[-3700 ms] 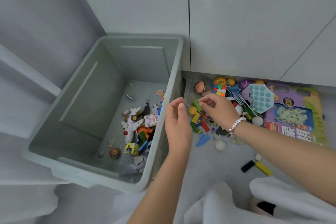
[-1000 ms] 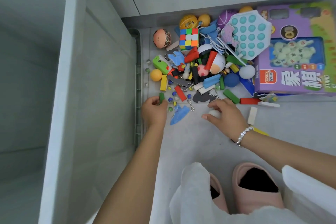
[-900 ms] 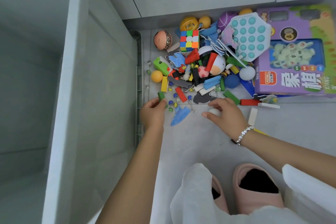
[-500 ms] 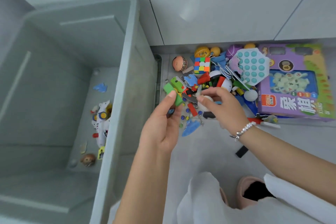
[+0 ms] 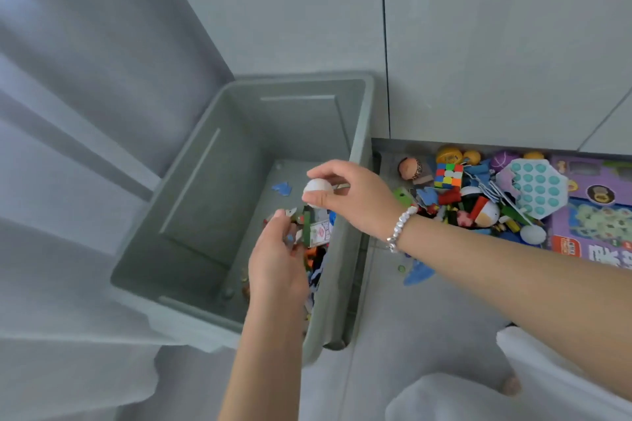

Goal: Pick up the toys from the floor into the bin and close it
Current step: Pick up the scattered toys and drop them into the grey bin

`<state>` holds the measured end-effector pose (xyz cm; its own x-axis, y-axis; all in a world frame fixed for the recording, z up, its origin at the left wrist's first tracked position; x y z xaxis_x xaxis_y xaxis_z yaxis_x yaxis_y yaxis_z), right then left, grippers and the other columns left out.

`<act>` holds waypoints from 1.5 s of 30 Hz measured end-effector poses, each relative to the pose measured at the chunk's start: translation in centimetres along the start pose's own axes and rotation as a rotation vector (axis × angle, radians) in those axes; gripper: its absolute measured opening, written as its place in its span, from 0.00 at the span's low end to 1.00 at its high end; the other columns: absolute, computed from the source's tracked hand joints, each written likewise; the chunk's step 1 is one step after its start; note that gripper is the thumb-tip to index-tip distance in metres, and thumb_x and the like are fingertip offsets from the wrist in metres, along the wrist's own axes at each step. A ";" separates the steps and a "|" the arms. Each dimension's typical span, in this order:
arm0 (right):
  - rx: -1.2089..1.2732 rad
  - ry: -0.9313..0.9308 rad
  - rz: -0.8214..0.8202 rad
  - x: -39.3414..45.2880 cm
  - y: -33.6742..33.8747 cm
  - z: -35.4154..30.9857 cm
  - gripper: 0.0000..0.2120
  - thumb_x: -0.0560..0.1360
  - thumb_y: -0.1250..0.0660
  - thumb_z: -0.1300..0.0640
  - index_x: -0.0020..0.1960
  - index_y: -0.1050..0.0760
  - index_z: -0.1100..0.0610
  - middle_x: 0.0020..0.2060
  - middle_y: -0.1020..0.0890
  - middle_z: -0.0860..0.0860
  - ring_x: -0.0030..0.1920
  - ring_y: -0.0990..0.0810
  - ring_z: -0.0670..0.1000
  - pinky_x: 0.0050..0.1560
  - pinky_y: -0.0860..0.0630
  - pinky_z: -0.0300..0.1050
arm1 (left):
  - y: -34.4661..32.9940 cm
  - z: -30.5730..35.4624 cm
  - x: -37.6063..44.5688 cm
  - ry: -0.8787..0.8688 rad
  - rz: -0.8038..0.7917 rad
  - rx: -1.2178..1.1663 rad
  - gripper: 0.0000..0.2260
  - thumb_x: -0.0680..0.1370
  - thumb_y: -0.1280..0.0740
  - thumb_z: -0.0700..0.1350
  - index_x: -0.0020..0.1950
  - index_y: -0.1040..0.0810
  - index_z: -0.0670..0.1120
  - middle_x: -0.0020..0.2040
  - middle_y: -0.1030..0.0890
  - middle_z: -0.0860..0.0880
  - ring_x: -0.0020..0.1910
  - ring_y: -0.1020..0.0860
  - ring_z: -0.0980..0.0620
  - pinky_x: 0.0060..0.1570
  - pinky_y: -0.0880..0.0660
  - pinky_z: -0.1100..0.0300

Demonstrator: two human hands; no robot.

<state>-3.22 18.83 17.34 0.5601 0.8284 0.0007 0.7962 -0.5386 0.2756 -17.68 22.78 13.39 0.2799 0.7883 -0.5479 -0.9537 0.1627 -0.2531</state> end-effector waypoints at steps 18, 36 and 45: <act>-0.234 -0.213 0.179 -5.2 8.0 16.2 0.08 0.73 0.32 0.55 0.53 0.23 0.53 0.45 0.21 0.50 0.46 0.22 0.49 0.50 0.24 0.43 | -6.4 -11.9 1.0 -0.155 -0.143 0.386 0.08 0.80 0.39 0.39 0.50 0.23 0.51 0.45 0.19 0.53 0.44 0.20 0.58 0.42 0.26 0.63; -0.349 -0.564 0.067 -8.0 8.8 33.7 0.13 0.73 0.31 0.52 0.55 0.24 0.55 0.46 0.25 0.49 0.44 0.28 0.45 0.44 0.34 0.36 | -2.4 -27.2 14.3 -0.139 0.032 1.030 0.06 0.72 0.27 0.43 0.48 0.20 0.47 0.51 0.21 0.47 0.39 0.25 0.59 0.34 0.34 0.76; -0.345 -0.568 0.103 -8.1 9.3 33.6 0.13 0.73 0.31 0.52 0.55 0.23 0.56 0.44 0.26 0.47 0.44 0.29 0.44 0.44 0.35 0.35 | -6.1 -26.7 14.3 -0.306 -0.200 1.036 0.11 0.72 0.27 0.40 0.52 0.23 0.48 0.45 0.25 0.51 0.37 0.28 0.60 0.37 0.30 0.72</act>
<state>7.30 1.92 -12.44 0.7375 0.5153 -0.4365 0.6666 -0.4524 0.5924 -4.89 17.27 -14.18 0.5367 0.7828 -0.3148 -0.5643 0.6104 0.5558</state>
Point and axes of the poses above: each hand's wrist, its own x-axis towards the middle knuckle, its own y-axis out of the back of the hand, z = x × y, the point moved 10 cm from there along x, towards the middle knuckle
